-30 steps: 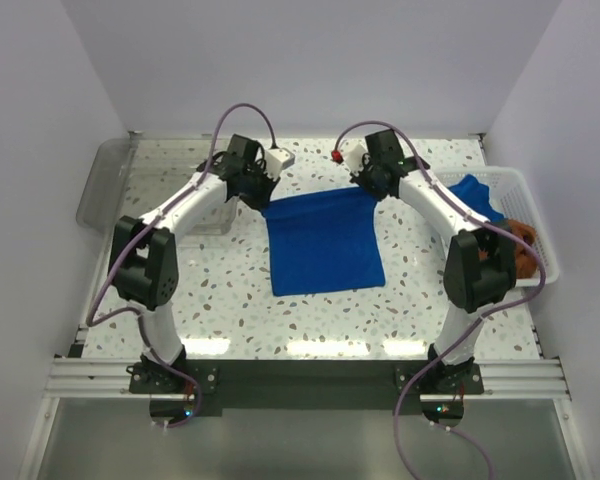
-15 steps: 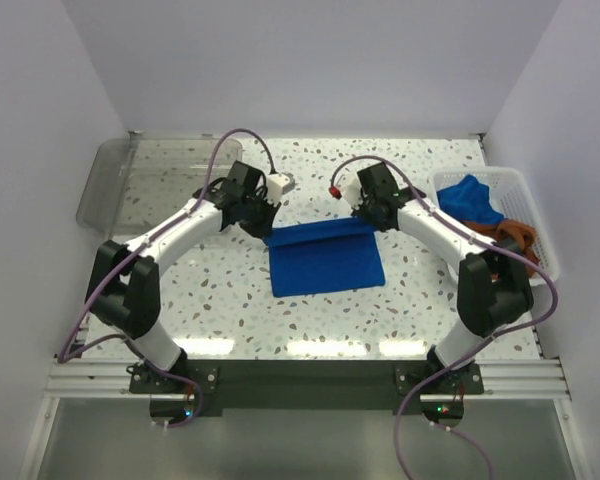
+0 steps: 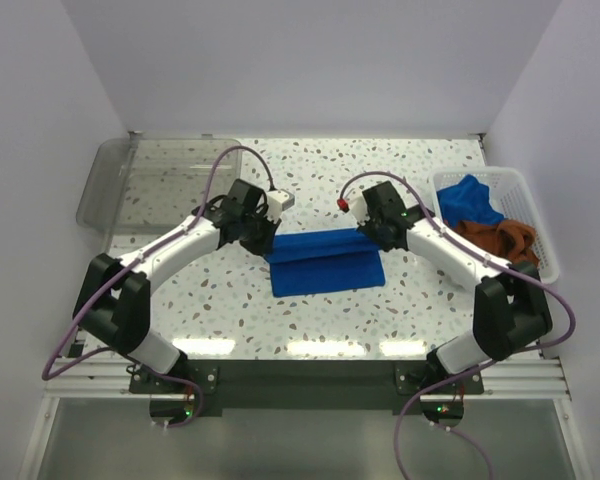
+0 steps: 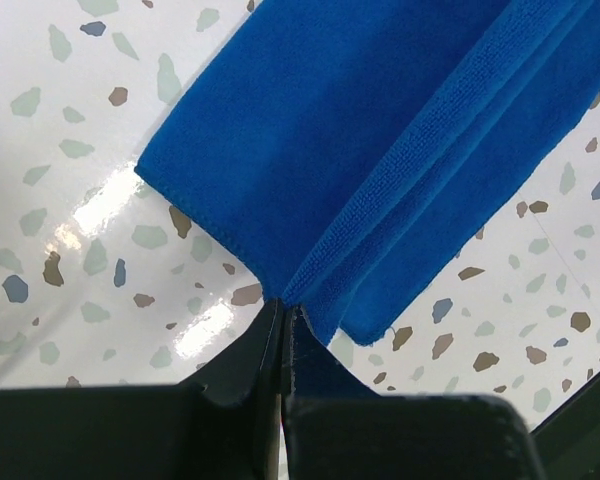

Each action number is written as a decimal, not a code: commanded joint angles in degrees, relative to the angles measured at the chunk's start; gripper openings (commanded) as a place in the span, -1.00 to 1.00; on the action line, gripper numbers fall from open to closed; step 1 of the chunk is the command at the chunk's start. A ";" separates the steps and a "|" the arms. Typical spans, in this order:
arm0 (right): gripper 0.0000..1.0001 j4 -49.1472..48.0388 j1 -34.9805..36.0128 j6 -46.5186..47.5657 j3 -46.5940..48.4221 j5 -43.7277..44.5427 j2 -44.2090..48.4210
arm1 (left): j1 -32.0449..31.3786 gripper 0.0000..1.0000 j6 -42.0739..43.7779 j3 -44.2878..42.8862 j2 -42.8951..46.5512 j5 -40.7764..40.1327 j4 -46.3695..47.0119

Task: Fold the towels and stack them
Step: Fold the towel, then neatly place the folded towel into the bin

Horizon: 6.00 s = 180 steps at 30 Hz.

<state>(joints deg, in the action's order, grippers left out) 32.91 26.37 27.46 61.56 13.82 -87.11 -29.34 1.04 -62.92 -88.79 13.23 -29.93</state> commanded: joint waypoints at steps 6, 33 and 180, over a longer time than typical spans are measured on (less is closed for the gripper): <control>-1.00 1.37 0.26 -6.19 -2.58 2.44 5.19 | -0.10 -1.00 -2.27 1.83 2.48 -1.19 -1.36; -0.99 0.41 2.11 -11.47 -8.47 2.17 -0.16 | -3.18 -1.00 -6.75 11.05 -0.15 1.35 3.39; -1.00 -26.83 33.84 -40.03 3.23 -13.65 -12.30 | 15.91 1.00 -43.65 29.43 20.24 3.73 16.57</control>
<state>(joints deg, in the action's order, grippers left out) 15.46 60.93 -10.13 66.37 3.22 -104.25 -11.38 -37.36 -34.00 -67.46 12.34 -19.75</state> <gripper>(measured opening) 0.035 0.997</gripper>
